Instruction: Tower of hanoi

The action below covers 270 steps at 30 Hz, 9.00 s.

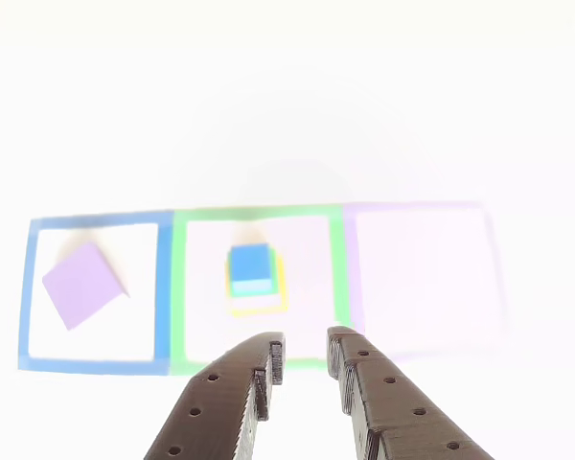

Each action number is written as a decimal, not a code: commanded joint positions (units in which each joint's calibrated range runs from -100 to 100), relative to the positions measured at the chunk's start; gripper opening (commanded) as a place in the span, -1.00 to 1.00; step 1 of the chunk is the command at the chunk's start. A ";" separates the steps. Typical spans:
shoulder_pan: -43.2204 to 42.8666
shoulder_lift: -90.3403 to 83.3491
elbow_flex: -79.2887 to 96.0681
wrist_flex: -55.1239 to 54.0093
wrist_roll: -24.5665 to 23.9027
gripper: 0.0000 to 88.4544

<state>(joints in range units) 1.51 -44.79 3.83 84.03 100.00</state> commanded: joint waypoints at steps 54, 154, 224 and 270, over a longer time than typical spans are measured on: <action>0.31 22.87 78.53 -119.82 0.00 -0.38; -17.62 4.21 -8.92 2.77 0.00 -0.98; -23.95 58.23 60.26 -141.11 0.00 -0.98; -10.14 -6.53 31.90 -31.64 0.00 -1.00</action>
<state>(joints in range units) -12.16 -46.39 52.57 27.05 100.00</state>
